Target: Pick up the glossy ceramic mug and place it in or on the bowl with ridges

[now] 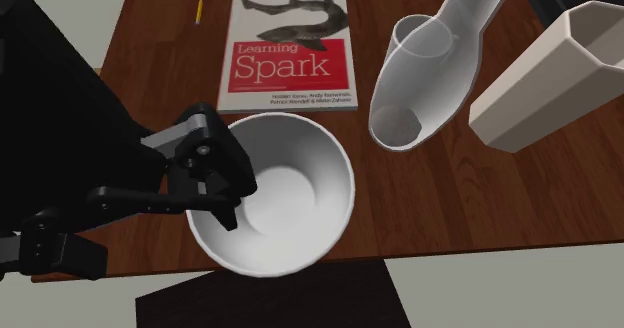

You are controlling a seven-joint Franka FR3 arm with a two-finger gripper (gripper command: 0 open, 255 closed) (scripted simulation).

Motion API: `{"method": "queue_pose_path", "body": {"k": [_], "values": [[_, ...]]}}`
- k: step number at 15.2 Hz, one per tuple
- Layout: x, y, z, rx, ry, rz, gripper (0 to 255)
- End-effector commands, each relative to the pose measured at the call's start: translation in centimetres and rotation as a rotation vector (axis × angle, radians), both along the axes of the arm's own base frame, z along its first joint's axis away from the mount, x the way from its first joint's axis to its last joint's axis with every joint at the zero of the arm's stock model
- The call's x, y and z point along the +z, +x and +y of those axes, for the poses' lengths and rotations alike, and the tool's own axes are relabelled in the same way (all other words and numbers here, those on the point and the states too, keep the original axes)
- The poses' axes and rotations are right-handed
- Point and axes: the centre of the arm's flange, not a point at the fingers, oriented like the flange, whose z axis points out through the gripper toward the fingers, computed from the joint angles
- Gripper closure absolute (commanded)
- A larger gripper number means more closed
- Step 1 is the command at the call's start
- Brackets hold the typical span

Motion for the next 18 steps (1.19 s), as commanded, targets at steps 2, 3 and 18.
{"method": "queue_pose_path", "body": {"k": [2,3,18], "values": [[-0.3,0.5,-1.1,0.001,-0.002,-0.007,0],[-0.6,1.1,-2.1,0.002,-0.005,-0.013,0],[-4.3,9.5,-18.2,0.013,-0.040,-0.113,0]]}}
